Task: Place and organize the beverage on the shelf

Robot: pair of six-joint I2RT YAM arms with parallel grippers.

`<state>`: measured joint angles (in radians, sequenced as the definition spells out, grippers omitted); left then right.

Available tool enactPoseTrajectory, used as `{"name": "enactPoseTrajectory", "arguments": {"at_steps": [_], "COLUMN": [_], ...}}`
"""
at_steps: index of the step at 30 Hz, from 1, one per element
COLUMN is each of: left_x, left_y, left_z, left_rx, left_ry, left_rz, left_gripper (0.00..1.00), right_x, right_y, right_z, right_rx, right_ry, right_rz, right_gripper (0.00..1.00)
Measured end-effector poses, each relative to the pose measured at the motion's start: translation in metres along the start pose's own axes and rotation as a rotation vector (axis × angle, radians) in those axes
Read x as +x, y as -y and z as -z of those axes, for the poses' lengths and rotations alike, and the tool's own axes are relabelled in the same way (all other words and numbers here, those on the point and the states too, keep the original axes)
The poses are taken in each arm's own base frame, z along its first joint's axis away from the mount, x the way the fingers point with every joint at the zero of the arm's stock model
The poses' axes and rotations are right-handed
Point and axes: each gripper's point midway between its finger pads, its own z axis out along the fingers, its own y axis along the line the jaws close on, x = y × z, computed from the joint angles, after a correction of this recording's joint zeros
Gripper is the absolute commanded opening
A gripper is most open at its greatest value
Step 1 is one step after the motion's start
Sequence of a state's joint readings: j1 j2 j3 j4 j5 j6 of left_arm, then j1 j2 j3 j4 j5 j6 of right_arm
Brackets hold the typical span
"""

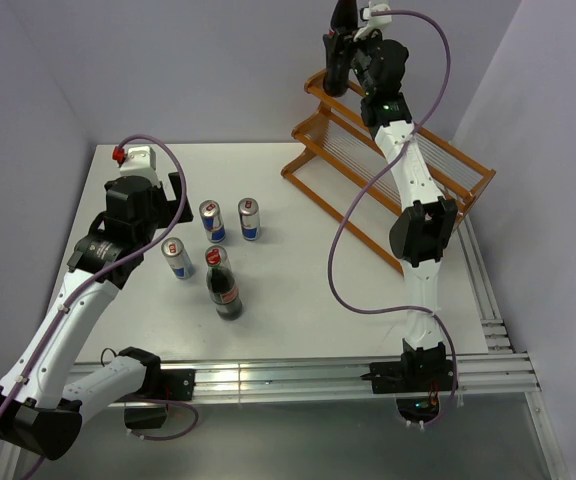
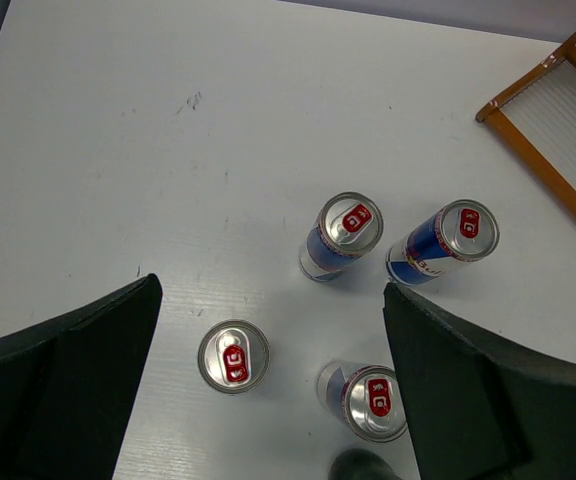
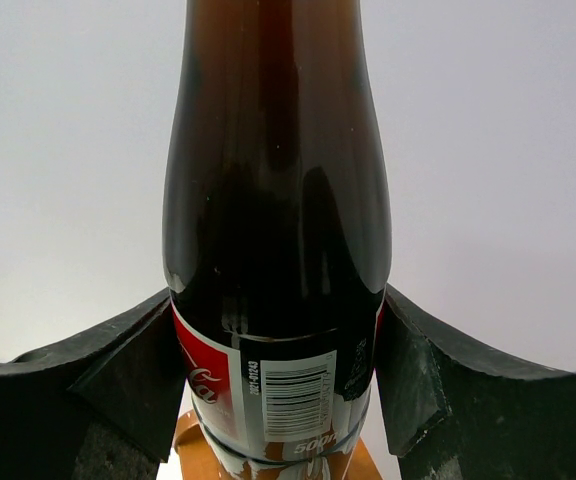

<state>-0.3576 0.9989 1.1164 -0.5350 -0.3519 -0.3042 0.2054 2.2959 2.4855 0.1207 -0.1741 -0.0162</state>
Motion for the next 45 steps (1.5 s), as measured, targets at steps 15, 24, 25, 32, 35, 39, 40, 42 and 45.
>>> {"name": "enactPoseTrajectory", "arguments": {"at_steps": [15,24,25,32,35,39,40,42,45], "left_x": [0.000,0.000,0.000,0.000,0.000,0.000,0.000,-0.003,-0.015], "left_y": [0.000,0.000,0.000,0.000,-0.001,-0.003,-0.004,-0.006,-0.005], "left_z": [0.000,0.000,0.000,0.000,0.000,0.001,0.001,0.004,0.014], "left_rx": [0.000,0.000,0.000,-0.001,-0.004,-0.021,-0.026,-0.038,-0.036], "left_ry": [0.000,0.000,0.000,0.000,0.000,-0.001,-0.002,-0.002,0.010], "left_rz": [0.000,0.000,0.000,0.001,0.005,0.016,0.021,0.034,0.063], "left_gripper": [0.99,1.00,0.99,1.00,0.99,1.00,0.99,0.99,1.00], "right_x": [0.002,0.044,0.043,0.019,0.005,-0.003,-0.003,-0.002,-0.003], "right_y": [0.000,-0.007,-0.007,-0.010,-0.011,-0.013,-0.014,-0.014,-0.014], "right_z": [0.003,0.017,0.018,0.043,0.055,0.071,0.075,0.083,0.100], "right_rx": [0.025,0.015,0.016,0.023,0.023,0.022,0.024,0.029,0.046], "right_ry": [-0.003,-0.126,-0.128,-0.129,-0.123,-0.132,-0.138,-0.159,-0.199], "right_rz": [-0.012,-0.043,-0.043,-0.043,-0.036,-0.030,-0.032,-0.035,-0.039], "right_gripper": [0.92,1.00,1.00,1.00,1.00,1.00,1.00,1.00,1.00]}}
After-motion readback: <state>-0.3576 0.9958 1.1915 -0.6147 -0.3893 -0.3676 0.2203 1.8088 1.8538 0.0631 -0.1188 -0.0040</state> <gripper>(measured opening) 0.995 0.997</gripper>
